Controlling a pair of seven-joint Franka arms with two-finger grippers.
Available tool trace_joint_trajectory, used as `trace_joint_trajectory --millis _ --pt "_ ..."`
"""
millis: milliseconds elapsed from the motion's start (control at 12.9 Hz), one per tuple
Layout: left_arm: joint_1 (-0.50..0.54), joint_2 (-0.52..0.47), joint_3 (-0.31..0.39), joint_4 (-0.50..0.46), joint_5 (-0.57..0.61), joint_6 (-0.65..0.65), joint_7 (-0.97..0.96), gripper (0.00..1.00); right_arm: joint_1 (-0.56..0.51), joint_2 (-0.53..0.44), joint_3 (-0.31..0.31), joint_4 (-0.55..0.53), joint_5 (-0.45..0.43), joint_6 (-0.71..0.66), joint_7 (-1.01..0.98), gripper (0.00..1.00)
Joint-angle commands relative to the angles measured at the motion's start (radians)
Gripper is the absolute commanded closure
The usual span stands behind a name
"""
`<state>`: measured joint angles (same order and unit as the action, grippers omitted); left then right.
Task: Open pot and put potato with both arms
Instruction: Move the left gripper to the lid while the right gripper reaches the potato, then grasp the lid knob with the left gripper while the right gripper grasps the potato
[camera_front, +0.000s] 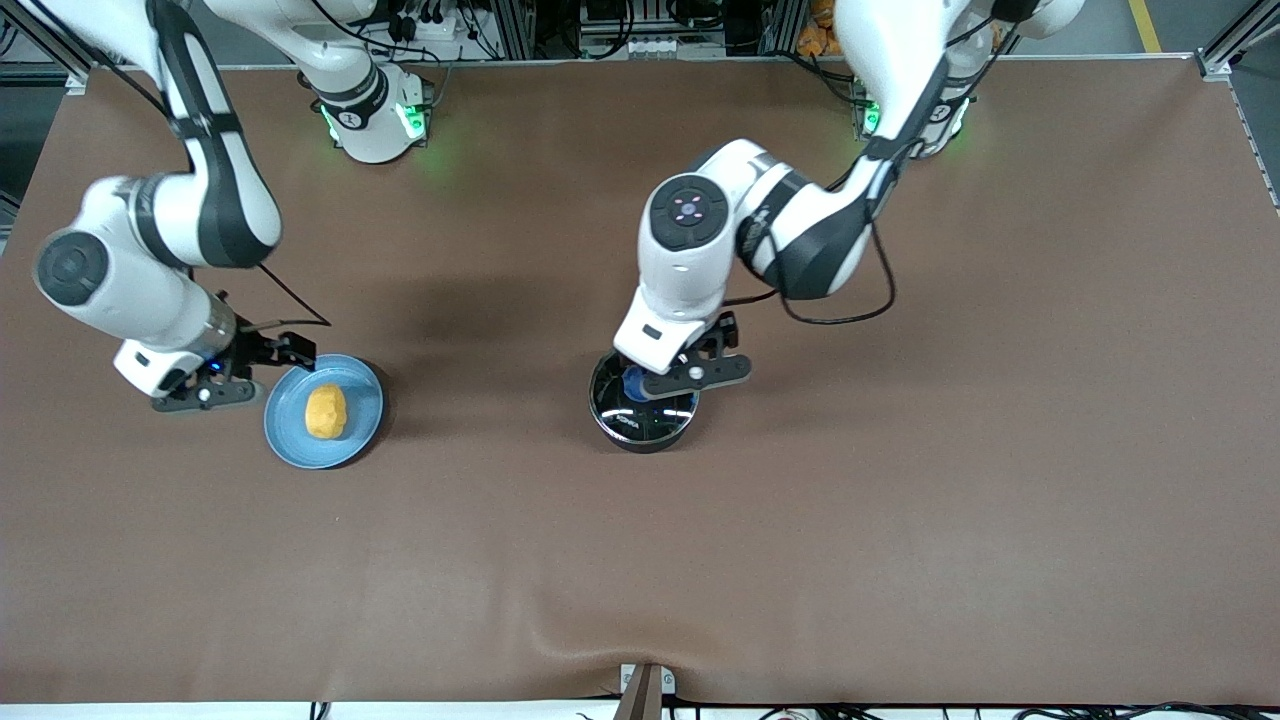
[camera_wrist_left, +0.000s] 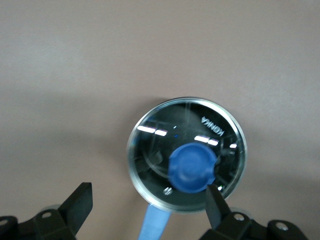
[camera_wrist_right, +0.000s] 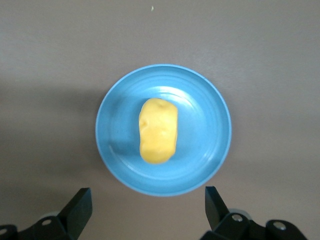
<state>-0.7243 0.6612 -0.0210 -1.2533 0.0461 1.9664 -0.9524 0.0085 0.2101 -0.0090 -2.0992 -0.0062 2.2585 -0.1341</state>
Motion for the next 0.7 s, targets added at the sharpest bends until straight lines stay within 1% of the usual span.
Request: trace_joint_trajectory --millis 0,309,464,619 --pt "-0.023 0.060 0.026 0.060 0.018 0.048 -0.032 0.00 -0.001 0.099 0.006 0.005 0.006 0.090 0.007 0.00" --pt "-0.023 0.089 0.026 0.060 0.015 0.112 -0.035 0.00 -0.005 0.173 0.006 0.005 0.006 0.185 0.007 0.00" --pt "-0.023 0.097 0.020 0.057 0.011 0.114 -0.034 0.00 -0.005 0.211 0.006 0.005 0.006 0.240 0.005 0.00" --pt "-0.023 0.115 0.019 0.055 -0.009 0.114 -0.026 0.00 -0.004 0.238 0.006 0.007 0.012 0.257 0.008 0.00"
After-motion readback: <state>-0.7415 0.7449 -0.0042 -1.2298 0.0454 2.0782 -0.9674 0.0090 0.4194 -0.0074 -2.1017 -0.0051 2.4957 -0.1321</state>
